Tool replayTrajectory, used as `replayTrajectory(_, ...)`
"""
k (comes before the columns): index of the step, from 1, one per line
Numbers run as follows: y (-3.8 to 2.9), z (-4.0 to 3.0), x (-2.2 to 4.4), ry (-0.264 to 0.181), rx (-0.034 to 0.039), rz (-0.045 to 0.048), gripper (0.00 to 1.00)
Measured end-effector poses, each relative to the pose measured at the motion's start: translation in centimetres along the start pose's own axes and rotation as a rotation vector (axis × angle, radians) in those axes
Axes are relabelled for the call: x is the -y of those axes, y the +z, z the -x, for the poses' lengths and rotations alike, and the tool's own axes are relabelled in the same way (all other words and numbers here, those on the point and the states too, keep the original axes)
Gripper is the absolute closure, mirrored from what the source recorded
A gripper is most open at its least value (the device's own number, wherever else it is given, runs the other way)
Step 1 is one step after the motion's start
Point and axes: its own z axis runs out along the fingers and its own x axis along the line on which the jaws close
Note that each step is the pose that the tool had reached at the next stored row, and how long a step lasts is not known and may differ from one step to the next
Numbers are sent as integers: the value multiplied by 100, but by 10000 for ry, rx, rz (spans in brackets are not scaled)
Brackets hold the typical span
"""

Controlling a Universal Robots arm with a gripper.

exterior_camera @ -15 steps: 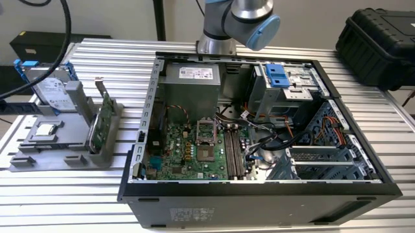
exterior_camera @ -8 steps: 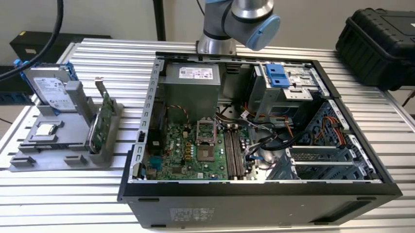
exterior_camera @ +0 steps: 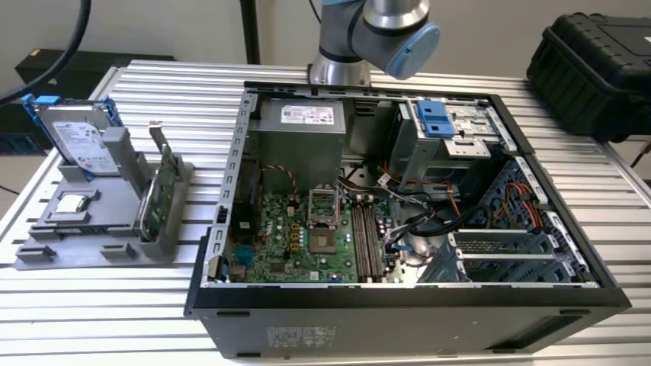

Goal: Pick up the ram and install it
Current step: 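Pick up the ram and move it above insertion slot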

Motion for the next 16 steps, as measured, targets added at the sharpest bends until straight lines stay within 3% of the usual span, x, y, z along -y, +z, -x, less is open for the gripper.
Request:
replayTrajectory(4,-43,1,1,0,0,-2,100)
replayTrajectory(10,-46,2,-11,-3,-51,2,100)
replayTrajectory(16,-49,15,-228,-1,-71,3,100)
